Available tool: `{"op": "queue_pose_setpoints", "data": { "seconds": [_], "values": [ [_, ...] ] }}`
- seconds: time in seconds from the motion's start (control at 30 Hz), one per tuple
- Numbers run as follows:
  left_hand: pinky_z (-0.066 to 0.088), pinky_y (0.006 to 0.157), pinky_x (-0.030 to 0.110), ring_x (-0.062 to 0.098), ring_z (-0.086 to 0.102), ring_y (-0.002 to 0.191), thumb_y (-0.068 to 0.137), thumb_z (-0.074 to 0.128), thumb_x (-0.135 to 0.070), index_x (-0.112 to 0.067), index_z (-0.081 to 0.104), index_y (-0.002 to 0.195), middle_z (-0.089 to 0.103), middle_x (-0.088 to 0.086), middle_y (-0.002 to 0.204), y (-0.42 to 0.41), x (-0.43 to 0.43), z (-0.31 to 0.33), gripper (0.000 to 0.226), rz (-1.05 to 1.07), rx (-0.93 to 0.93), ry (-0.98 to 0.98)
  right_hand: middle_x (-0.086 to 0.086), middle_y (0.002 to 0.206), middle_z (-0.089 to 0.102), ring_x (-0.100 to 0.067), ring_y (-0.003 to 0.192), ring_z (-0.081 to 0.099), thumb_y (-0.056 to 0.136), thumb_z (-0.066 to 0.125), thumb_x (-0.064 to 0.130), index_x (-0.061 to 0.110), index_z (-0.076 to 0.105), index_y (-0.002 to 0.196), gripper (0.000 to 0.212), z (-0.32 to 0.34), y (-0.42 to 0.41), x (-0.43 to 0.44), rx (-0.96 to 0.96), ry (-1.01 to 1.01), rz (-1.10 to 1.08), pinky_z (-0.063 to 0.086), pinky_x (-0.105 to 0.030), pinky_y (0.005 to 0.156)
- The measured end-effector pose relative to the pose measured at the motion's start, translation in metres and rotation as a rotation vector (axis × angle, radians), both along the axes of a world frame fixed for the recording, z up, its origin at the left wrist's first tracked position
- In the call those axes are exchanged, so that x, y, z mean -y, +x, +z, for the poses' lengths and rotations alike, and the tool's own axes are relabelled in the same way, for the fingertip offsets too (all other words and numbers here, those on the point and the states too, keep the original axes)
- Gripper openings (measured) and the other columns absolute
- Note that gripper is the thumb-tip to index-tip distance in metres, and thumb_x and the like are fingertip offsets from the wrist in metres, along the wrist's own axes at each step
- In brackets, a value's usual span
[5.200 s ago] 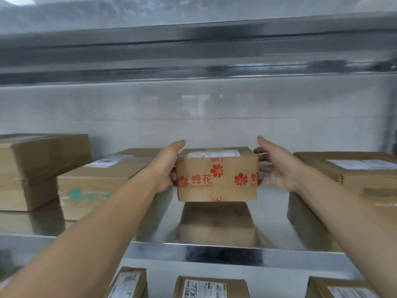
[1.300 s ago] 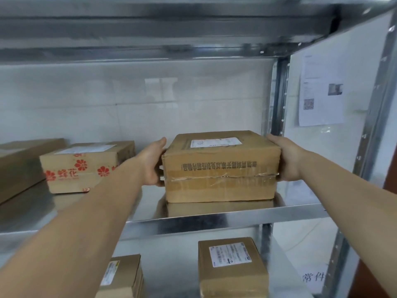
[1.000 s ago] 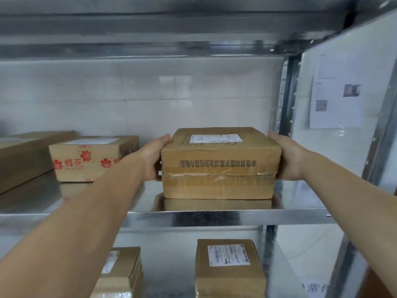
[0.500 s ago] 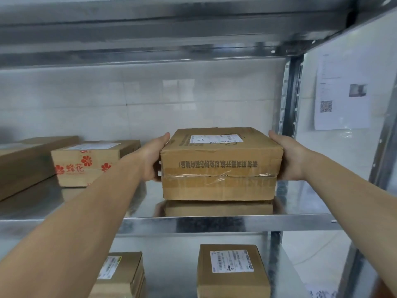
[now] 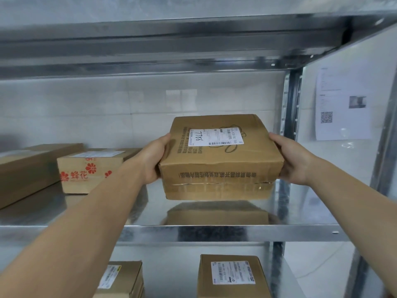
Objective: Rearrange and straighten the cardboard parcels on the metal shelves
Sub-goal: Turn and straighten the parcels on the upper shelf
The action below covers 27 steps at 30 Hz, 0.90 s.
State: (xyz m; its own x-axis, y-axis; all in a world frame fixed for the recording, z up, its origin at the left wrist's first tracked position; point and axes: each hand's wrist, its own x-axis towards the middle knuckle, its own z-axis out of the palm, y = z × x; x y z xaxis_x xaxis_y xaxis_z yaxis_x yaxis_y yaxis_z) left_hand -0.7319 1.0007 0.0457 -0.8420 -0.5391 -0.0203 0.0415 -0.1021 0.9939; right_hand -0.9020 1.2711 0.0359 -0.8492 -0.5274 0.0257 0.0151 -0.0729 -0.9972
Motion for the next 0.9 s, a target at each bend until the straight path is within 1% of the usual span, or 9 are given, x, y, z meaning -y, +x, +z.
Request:
{"op": "queue_pose_setpoints", "data": {
  "seconds": [0.07, 0.17, 0.33, 0.47, 0.57, 0.7, 0.77, 0.83, 0.9],
  "values": [
    [0.055, 0.074, 0.034, 0.015, 0.076, 0.074, 0.106, 0.040, -0.052, -0.022, 0.072, 0.105, 0.079, 0.001, 0.091, -0.001, -0.003, -0.001, 0.044, -0.002, -0.023, -0.001, -0.004, 0.111, 0.076, -0.029, 0.108, 0.068, 0.100, 0.053, 0.056, 0.027, 0.072, 0.117, 0.039, 0.001, 0.001, -0.002, -0.012, -0.022, 0.009, 0.047, -0.051, 0.109],
    [0.052, 0.069, 0.032, 0.014, 0.075, 0.069, 0.105, 0.041, -0.053, -0.022, 0.073, 0.094, 0.079, 0.000, 0.084, -0.002, -0.004, -0.002, 0.046, -0.005, -0.056, -0.010, -0.005, 0.123, 0.074, -0.027, 0.110, 0.068, 0.101, 0.053, 0.053, 0.024, 0.068, 0.128, 0.043, 0.000, 0.000, -0.004, -0.005, -0.065, 0.027, 0.046, -0.047, 0.111],
    [0.052, 0.074, 0.035, 0.019, 0.073, 0.087, 0.103, 0.039, -0.059, -0.026, 0.070, 0.099, 0.076, -0.001, 0.094, 0.001, -0.005, -0.001, 0.046, 0.016, -0.092, -0.020, -0.004, 0.119, 0.076, -0.024, 0.103, 0.075, 0.102, 0.054, 0.049, 0.023, 0.069, 0.129, 0.040, 0.001, 0.004, -0.004, -0.026, -0.136, 0.063, 0.057, -0.038, 0.084],
    [0.049, 0.084, 0.037, 0.018, 0.062, 0.090, 0.104, 0.037, -0.059, -0.027, 0.062, 0.103, 0.064, -0.004, 0.100, -0.002, -0.004, -0.002, 0.040, 0.042, -0.123, -0.076, -0.005, 0.120, 0.076, -0.026, 0.106, 0.074, 0.101, 0.049, 0.060, 0.026, 0.073, 0.124, 0.048, 0.002, 0.000, -0.002, 0.008, -0.174, 0.024, 0.058, -0.045, 0.092],
    [0.042, 0.068, 0.031, 0.017, 0.057, 0.081, 0.105, 0.032, -0.057, -0.024, 0.056, 0.103, 0.060, -0.004, 0.093, -0.002, -0.007, -0.001, 0.041, 0.059, -0.112, -0.122, -0.006, 0.119, 0.076, -0.028, 0.105, 0.075, 0.101, 0.047, 0.063, 0.026, 0.074, 0.123, 0.051, 0.004, -0.002, 0.002, 0.021, -0.199, -0.018, 0.056, -0.049, 0.098],
    [0.041, 0.057, 0.029, 0.014, 0.054, 0.072, 0.105, 0.032, -0.058, -0.024, 0.054, 0.122, 0.057, -0.006, 0.093, -0.004, -0.007, -0.002, 0.044, 0.064, -0.132, -0.136, -0.006, 0.113, 0.078, -0.027, 0.102, 0.075, 0.100, 0.040, 0.068, 0.026, 0.075, 0.121, 0.058, 0.005, 0.001, 0.005, 0.023, -0.211, -0.039, 0.058, -0.046, 0.092],
    [0.040, 0.056, 0.029, 0.012, 0.051, 0.068, 0.105, 0.033, -0.058, -0.026, 0.053, 0.110, 0.055, -0.008, 0.087, -0.005, -0.007, -0.003, 0.038, 0.068, -0.140, -0.129, -0.006, 0.114, 0.077, -0.028, 0.104, 0.075, 0.100, 0.038, 0.069, 0.026, 0.074, 0.123, 0.060, 0.003, 0.000, 0.006, 0.013, -0.213, -0.037, 0.057, -0.048, 0.095],
    [0.042, 0.061, 0.030, 0.013, 0.055, 0.077, 0.104, 0.035, -0.059, -0.030, 0.053, 0.098, 0.059, -0.008, 0.094, -0.006, -0.007, -0.003, 0.035, 0.080, -0.156, -0.106, -0.006, 0.119, 0.076, -0.029, 0.107, 0.074, 0.099, 0.040, 0.070, 0.027, 0.072, 0.126, 0.060, 0.002, -0.001, 0.007, 0.010, -0.219, -0.044, 0.054, -0.053, 0.100],
    [0.049, 0.078, 0.035, 0.015, 0.060, 0.098, 0.103, 0.035, -0.061, -0.030, 0.060, 0.103, 0.065, -0.008, 0.109, -0.007, -0.005, -0.004, 0.039, 0.081, -0.183, -0.093, -0.006, 0.123, 0.074, -0.030, 0.110, 0.073, 0.098, 0.042, 0.072, 0.029, 0.070, 0.130, 0.060, 0.000, -0.003, 0.008, 0.007, -0.234, -0.056, 0.053, -0.056, 0.103]
  ]
}}
